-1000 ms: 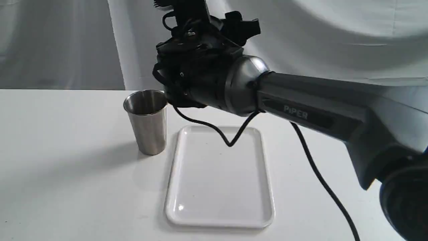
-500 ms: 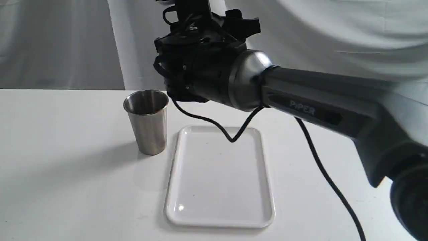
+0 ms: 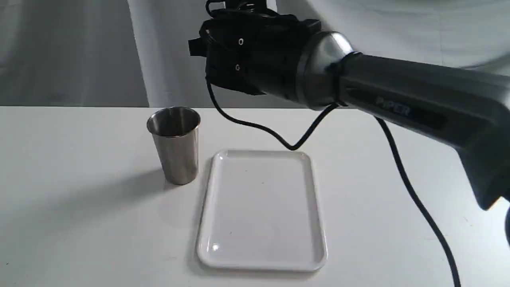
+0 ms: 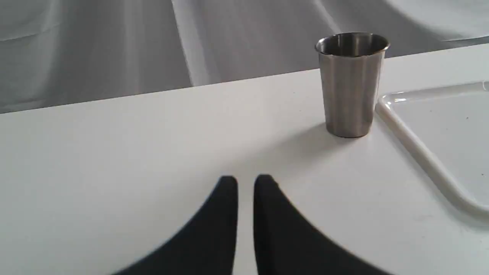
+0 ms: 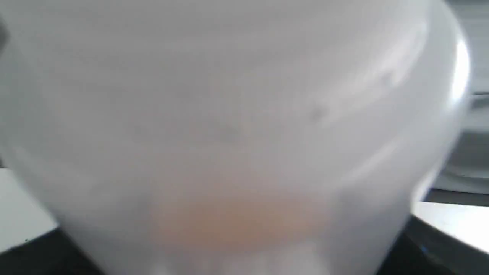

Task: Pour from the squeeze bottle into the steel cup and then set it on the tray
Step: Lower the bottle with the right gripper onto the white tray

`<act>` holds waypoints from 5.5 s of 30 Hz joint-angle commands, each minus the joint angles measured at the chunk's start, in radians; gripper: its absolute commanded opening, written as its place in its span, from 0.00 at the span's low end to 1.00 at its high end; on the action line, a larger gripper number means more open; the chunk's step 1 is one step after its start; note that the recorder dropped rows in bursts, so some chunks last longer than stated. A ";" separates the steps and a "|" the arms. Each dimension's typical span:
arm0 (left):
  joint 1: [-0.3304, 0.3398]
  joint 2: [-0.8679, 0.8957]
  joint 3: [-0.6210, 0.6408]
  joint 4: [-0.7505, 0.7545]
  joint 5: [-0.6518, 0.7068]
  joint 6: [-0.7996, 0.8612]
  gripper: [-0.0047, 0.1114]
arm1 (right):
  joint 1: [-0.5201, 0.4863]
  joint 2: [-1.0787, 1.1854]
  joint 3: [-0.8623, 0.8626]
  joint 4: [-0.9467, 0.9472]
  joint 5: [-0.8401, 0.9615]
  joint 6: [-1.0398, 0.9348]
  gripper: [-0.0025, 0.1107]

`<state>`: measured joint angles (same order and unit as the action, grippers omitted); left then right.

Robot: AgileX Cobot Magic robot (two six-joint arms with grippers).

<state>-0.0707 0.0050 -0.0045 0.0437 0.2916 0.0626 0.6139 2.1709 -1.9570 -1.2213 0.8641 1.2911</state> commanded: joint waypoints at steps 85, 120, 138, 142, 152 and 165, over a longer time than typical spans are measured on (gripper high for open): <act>-0.003 -0.005 0.004 0.001 -0.007 -0.002 0.11 | -0.243 -0.175 0.843 0.941 -1.206 -1.053 0.33; -0.003 -0.005 0.004 0.001 -0.007 -0.002 0.11 | -0.218 -0.117 0.843 1.319 -1.266 -1.366 0.33; -0.003 -0.005 0.004 0.001 -0.007 -0.002 0.11 | -0.206 -0.104 0.843 1.340 -1.266 -1.366 0.33; -0.003 -0.005 0.004 0.001 -0.007 -0.002 0.11 | -0.204 -0.104 0.843 1.345 -1.266 -1.366 0.33; -0.003 -0.005 0.004 0.001 -0.007 -0.002 0.11 | -0.204 -0.104 0.843 1.347 -1.264 -1.368 0.35; -0.003 -0.005 0.004 0.001 -0.007 -0.002 0.11 | -0.204 -0.104 0.843 1.344 -1.266 -1.372 0.68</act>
<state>-0.0707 0.0050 -0.0045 0.0437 0.2916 0.0626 0.4070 2.0802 -1.1132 0.1224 -0.3741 -0.0724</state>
